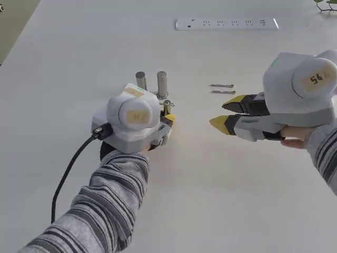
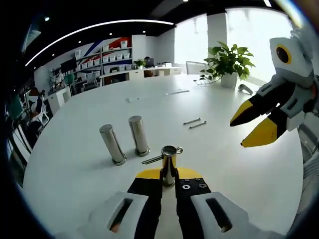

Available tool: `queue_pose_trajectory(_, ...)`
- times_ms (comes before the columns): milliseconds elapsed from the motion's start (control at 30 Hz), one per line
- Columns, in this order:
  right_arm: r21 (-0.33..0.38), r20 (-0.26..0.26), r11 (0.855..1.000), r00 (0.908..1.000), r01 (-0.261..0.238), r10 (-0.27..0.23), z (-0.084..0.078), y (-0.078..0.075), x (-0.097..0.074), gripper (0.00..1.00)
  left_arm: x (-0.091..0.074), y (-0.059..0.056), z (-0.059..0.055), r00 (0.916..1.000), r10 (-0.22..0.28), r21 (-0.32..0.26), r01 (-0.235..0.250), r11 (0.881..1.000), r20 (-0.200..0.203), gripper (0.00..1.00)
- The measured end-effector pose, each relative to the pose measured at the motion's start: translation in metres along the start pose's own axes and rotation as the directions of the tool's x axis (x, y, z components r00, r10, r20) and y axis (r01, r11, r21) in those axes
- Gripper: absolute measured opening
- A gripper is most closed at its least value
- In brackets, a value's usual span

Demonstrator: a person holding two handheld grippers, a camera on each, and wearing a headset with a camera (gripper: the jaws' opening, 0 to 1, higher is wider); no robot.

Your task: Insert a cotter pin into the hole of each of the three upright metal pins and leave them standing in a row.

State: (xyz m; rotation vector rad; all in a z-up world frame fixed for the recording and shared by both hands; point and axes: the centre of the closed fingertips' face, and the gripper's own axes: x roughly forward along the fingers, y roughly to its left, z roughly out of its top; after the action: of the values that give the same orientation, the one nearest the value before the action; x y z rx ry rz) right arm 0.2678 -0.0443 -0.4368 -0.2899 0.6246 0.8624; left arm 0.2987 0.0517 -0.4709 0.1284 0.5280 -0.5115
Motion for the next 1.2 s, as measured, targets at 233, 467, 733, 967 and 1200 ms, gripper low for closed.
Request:
queue_pose_trajectory(233,0.056,0.004,0.998,0.9998,0.017,-0.017,-0.008,0.004,-0.002,0.22,-0.002,0.018,0.0,0.9997,0.022,-0.01,-0.022,1.0,0.006,0.05)
queue_pose_trajectory(467,0.099,0.007,0.995,0.9997,0.023,-0.024,-0.014,0.004,-0.004,0.23,-0.004,0.027,-0.004,0.9994,0.034,0.017,-0.034,0.999,-0.006,0.05)
queue_pose_trajectory(733,0.146,0.018,0.988,0.9988,0.043,-0.046,-0.016,0.0,-0.008,0.22,-0.004,0.028,-0.006,0.9996,0.024,-0.019,-0.024,1.0,0.014,0.05)
queue_pose_trajectory(967,0.177,0.014,0.983,0.9985,0.049,-0.052,-0.022,0.0,-0.011,0.22,-0.004,0.028,-0.006,0.9995,0.027,-0.032,-0.026,0.999,0.019,0.05)
queue_pose_trajectory(1200,0.191,0.009,0.98,0.9986,0.05,-0.053,-0.024,0.003,-0.011,0.22,-0.003,0.029,-0.007,0.9995,0.028,-0.054,-0.027,0.998,0.015,0.06)
